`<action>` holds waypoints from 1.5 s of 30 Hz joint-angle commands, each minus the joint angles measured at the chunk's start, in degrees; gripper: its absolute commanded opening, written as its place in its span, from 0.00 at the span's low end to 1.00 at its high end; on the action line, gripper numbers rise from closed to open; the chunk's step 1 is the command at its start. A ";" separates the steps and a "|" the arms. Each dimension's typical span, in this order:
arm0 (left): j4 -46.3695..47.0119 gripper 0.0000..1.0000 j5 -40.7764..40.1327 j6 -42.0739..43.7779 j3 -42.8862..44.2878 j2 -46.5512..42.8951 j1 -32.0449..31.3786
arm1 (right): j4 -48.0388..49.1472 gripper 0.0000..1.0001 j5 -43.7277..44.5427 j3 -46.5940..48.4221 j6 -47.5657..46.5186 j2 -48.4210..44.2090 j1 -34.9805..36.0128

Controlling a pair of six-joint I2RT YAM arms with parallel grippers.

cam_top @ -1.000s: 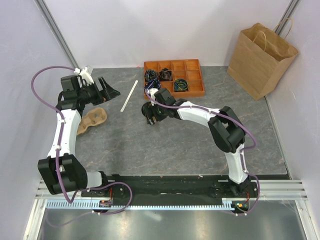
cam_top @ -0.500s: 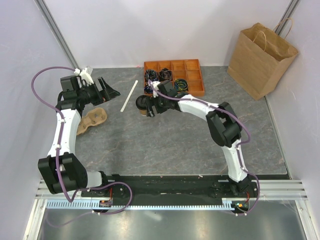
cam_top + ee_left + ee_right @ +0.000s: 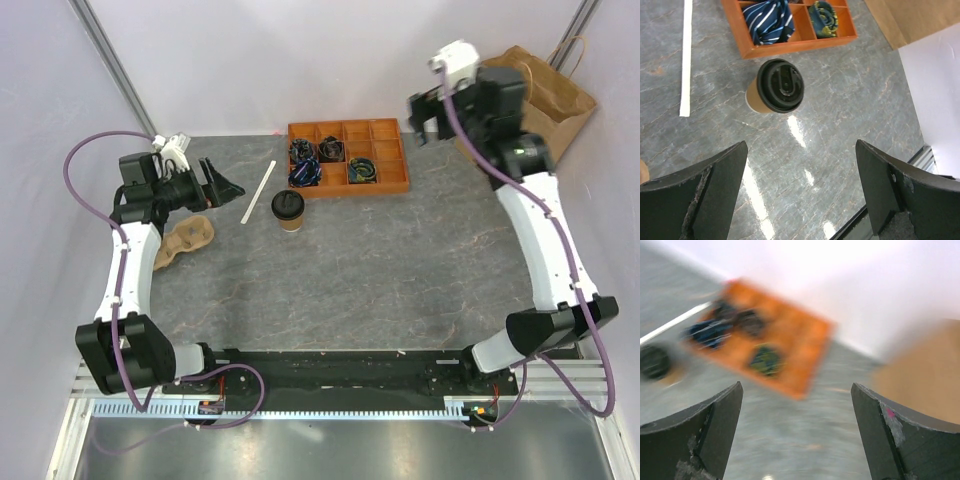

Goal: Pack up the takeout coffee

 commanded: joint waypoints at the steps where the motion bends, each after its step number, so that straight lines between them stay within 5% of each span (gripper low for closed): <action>1: 0.78 0.96 3.96 2.73 -0.34 -3.20 0.16 | -3.82 0.98 9.29 4.93 -6.99 1.38 -10.73; 12: 0.87 0.96 3.44 3.43 -2.27 -5.22 0.16 | -1.64 0.98 6.56 18.12 -14.81 14.29 -31.39; 24: 1.66 0.96 3.53 2.56 -2.63 -4.34 0.16 | -0.31 0.95 1.82 18.48 -22.28 23.61 -35.89; 32: 1.74 0.96 3.09 2.29 -2.80 -5.22 0.24 | -2.24 0.53 0.14 18.57 -25.54 26.43 -35.89; 36: 1.75 0.96 2.82 1.77 -2.89 -5.66 0.16 | -3.47 0.10 -1.17 18.21 -26.86 24.32 -35.89; 38: 2.01 0.96 2.82 1.50 -2.72 -5.66 0.16 | -4.26 0.00 -2.40 17.78 -27.56 22.48 -35.98; 45: 1.92 0.95 3.00 1.06 -1.66 -6.01 0.16 | -15.57 0.00 -15.84 12.25 -33.08 9.48 -35.71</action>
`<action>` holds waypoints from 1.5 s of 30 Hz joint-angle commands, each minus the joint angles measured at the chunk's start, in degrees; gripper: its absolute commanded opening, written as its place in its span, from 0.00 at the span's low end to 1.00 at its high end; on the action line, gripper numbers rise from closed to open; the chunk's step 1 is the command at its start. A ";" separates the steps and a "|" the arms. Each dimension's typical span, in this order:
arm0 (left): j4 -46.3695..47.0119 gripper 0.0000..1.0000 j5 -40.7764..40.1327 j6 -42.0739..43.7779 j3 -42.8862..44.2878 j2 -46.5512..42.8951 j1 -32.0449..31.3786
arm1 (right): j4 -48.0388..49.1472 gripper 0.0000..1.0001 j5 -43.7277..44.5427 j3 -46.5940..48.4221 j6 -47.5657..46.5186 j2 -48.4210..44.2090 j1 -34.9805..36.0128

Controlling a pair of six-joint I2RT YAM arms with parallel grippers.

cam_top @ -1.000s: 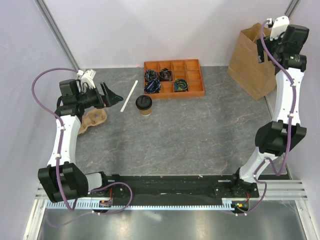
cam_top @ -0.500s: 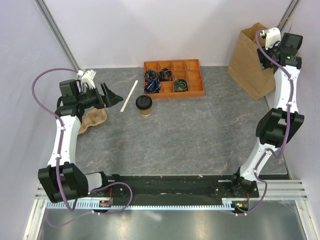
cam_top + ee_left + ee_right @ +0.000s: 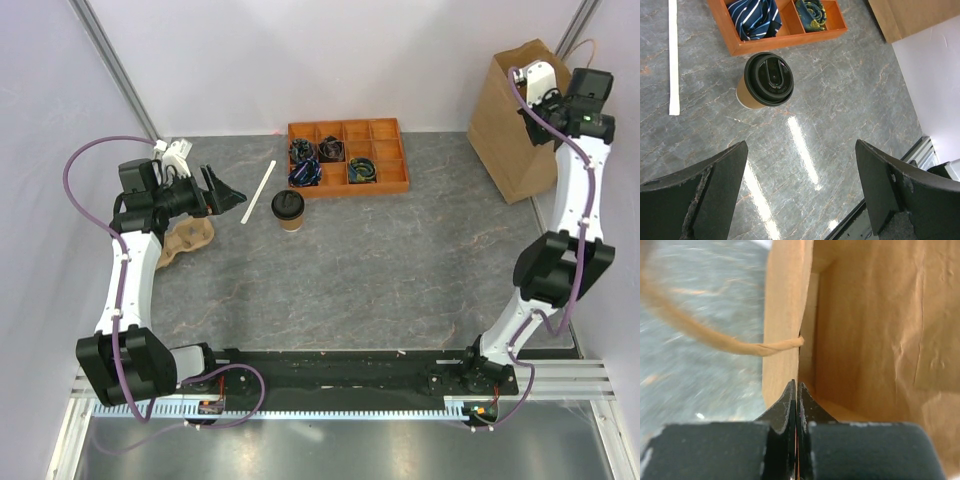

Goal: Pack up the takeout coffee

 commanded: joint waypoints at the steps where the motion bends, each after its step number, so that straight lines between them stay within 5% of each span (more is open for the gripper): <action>1: 1.86 0.95 0.53 -0.51 1.44 -1.73 0.18 | -8.12 0.00 -11.80 -3.06 -5.47 -16.18 0.35; 11: 2.56 0.95 0.71 -2.79 2.41 -0.85 0.09 | -15.86 0.00 -16.12 -21.87 -8.21 -42.49 17.37; 22: 0.98 0.95 -0.87 -2.54 3.91 -2.07 0.09 | -19.91 0.00 -20.34 -27.49 -2.92 -39.25 33.74; 29: -0.43 0.95 -2.28 -0.69 2.85 -3.92 0.09 | -20.09 0.00 -12.35 -31.89 -8.11 -40.56 44.37; 32: -0.43 0.95 -2.02 -0.69 2.85 -3.40 0.18 | -20.78 0.20 -9.88 -31.81 -10.74 -41.00 46.31; 33: -0.34 0.95 -2.02 -0.69 2.94 -3.39 0.09 | -20.88 0.53 -9.53 -31.20 -11.18 -41.00 46.41; 36: -0.43 0.95 -1.93 -0.60 2.94 -3.22 0.09 | -19.21 0.91 -8.04 -26.37 -4.88 -40.30 46.49; 45: -0.34 0.95 -1.23 -1.65 2.67 -2.69 0.18 | -12.80 0.94 3.72 -21.70 22.10 -46.52 46.23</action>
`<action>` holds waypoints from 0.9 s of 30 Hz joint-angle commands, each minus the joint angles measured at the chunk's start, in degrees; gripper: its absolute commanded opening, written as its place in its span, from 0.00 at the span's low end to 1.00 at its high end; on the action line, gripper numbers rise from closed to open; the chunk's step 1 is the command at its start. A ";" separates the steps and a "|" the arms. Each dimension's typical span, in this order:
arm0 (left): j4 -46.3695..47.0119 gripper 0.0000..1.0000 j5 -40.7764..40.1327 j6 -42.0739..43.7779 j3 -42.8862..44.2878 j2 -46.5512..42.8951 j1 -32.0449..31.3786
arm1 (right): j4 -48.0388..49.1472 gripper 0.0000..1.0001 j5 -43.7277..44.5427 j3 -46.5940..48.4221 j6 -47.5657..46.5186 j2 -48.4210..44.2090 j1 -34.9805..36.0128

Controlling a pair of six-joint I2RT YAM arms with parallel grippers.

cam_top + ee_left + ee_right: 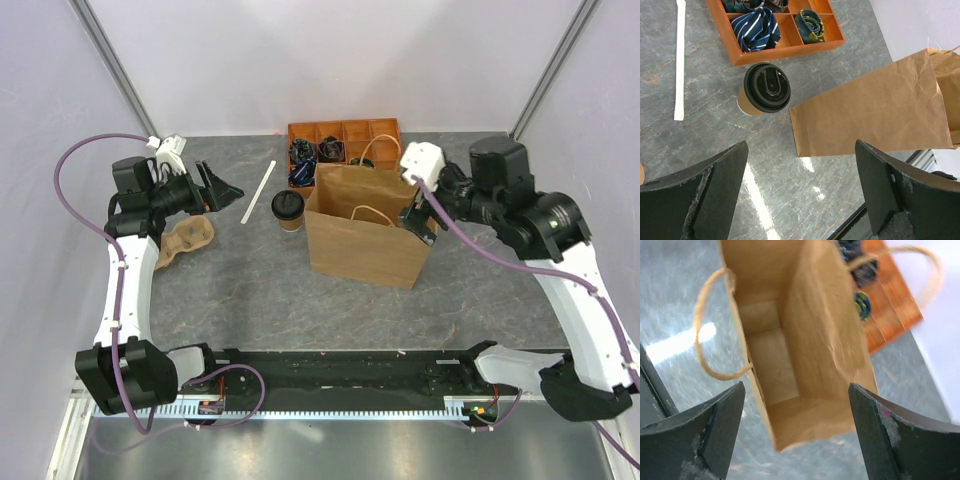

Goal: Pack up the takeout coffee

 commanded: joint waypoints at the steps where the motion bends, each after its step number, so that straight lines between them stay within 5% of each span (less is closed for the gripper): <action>1: 0.20 0.95 0.63 -0.84 1.12 -0.18 0.09 | 6.70 0.95 10.81 -0.93 18.59 -6.56 -0.02; 8: 3.19 0.95 0.63 -4.89 1.39 -0.09 0.09 | 7.34 0.90 34.20 -6.22 39.69 -9.56 -1.15; 13: 2.67 0.95 -0.51 -4.11 0.16 -1.93 0.18 | 4.08 0.93 23.60 -4.64 50.06 -7.80 -7.73; 24: 1.00 0.95 -2.44 -1.73 -1.16 -3.87 0.35 | -2.16 0.75 8.11 -10.16 54.13 -3.67 -14.61; 27: 0.82 0.95 -3.15 -1.99 -1.16 -3.69 0.62 | -2.69 0.64 5.57 -11.32 54.04 -3.49 -14.78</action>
